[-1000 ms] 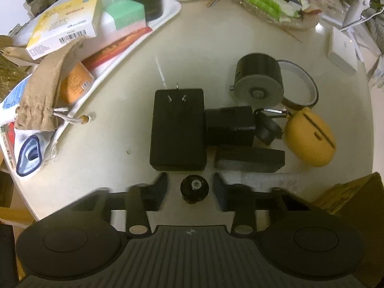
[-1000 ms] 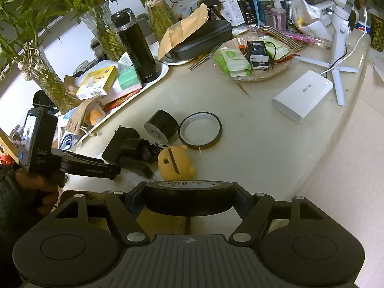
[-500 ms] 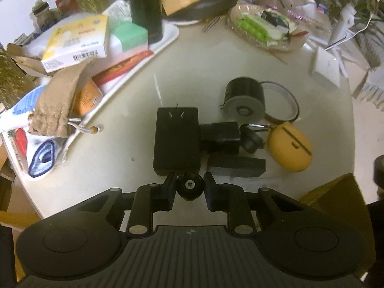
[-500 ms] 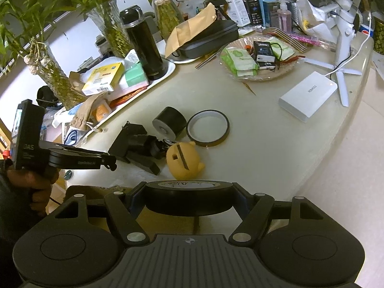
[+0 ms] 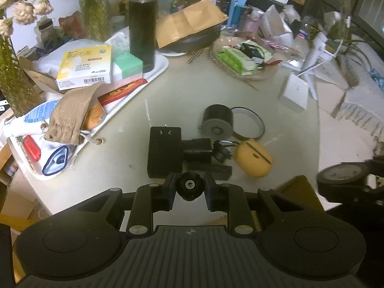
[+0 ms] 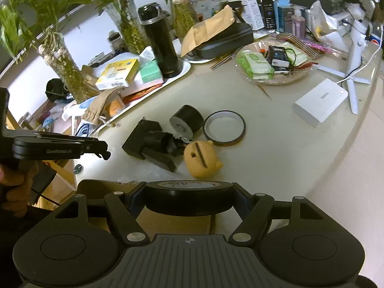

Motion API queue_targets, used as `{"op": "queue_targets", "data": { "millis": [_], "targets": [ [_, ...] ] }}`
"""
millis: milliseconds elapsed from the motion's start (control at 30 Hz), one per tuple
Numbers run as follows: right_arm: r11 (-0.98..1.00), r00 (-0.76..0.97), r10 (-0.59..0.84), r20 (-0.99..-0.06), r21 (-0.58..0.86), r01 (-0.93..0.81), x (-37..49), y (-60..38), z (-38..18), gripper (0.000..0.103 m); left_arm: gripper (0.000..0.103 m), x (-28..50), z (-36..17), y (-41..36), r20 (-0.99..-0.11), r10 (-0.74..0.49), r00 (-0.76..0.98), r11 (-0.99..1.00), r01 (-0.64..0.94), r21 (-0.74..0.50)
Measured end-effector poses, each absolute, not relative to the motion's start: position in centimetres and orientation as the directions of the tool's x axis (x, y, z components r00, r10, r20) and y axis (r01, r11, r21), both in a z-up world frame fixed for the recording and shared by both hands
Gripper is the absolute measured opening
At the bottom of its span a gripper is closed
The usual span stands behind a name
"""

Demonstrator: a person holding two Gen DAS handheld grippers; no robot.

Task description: Organize rigid objects

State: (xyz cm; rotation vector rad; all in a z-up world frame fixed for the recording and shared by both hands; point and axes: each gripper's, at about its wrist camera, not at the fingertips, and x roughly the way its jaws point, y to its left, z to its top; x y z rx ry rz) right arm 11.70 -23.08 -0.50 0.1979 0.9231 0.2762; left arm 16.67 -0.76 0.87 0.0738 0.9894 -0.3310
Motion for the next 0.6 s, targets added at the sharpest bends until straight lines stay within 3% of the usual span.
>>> {"op": "queue_targets", "data": {
  "millis": [600],
  "targets": [
    [0.928,0.485,0.367,-0.793,0.277,-0.249,10.6,-19.1,-2.3,0.075,0.024,11.3,0.6,0.2,-0.852,-0.245,0.463,0.947,0.303,-0.107]
  ]
}}
